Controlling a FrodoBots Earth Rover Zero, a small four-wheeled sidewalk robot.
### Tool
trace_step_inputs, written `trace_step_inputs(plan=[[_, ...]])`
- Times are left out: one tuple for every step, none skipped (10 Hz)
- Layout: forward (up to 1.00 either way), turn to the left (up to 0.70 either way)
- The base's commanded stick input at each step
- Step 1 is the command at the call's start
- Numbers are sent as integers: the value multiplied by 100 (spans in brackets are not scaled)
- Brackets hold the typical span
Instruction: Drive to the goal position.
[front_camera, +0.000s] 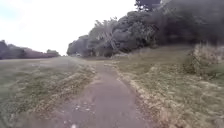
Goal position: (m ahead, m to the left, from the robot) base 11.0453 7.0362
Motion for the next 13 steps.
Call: trace_step_inputs(plan=[[60,1],[60,1],[60,1],[60,1],[60,1],[60,1],[60,1],[60,1],[60,1],[60,1],[60,1],[60,1],[60,1]])
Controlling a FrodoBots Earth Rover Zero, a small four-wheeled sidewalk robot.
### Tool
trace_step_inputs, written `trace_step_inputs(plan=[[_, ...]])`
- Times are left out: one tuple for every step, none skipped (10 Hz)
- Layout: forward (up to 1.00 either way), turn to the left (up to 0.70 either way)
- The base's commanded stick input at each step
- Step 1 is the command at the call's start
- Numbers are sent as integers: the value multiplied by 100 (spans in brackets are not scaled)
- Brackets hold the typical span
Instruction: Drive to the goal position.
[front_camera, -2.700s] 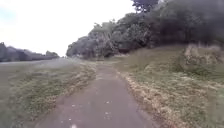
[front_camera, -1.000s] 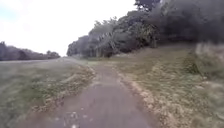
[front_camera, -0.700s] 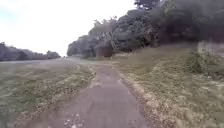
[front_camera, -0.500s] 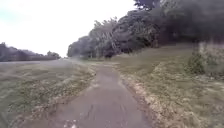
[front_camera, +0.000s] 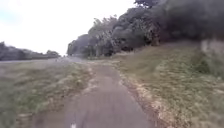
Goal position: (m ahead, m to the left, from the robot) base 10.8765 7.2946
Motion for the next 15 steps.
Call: trace_step_inputs(plan=[[60,1],[60,3],[60,13],[60,16],[60,16],[60,9],[60,3],[60,2],[60,1],[60,1],[60,1],[60,1],[60,1],[60,1],[60,1]])
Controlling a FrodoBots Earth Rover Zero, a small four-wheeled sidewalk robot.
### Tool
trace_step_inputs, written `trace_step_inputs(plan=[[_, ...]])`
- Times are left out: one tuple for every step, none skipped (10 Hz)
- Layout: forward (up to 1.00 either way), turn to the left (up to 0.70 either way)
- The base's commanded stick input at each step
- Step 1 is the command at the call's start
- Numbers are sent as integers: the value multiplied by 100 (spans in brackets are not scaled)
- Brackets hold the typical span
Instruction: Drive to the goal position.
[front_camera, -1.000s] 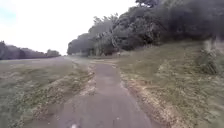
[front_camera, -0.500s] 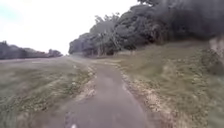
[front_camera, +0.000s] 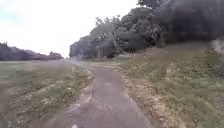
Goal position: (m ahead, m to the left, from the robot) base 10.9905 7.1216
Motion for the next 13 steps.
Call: trace_step_inputs(plan=[[60,1],[60,1],[60,1],[60,1],[60,1],[60,1],[60,1],[60,1],[60,1],[60,1],[60,1],[60,1],[60,1]])
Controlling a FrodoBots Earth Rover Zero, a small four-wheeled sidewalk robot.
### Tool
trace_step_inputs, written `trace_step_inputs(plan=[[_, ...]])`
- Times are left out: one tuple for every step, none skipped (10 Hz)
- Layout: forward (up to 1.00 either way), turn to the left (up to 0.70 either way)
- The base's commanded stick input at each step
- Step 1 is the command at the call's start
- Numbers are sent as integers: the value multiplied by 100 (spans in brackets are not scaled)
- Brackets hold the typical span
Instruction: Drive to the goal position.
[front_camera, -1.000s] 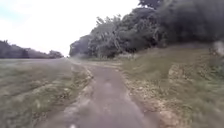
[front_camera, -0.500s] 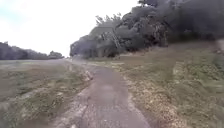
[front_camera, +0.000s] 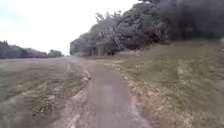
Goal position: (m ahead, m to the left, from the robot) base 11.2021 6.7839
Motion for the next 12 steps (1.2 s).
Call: trace_step_inputs(plan=[[60,1],[60,1],[60,1],[60,1],[60,1],[60,1],[60,1],[60,1],[60,1],[60,1],[60,1],[60,1]])
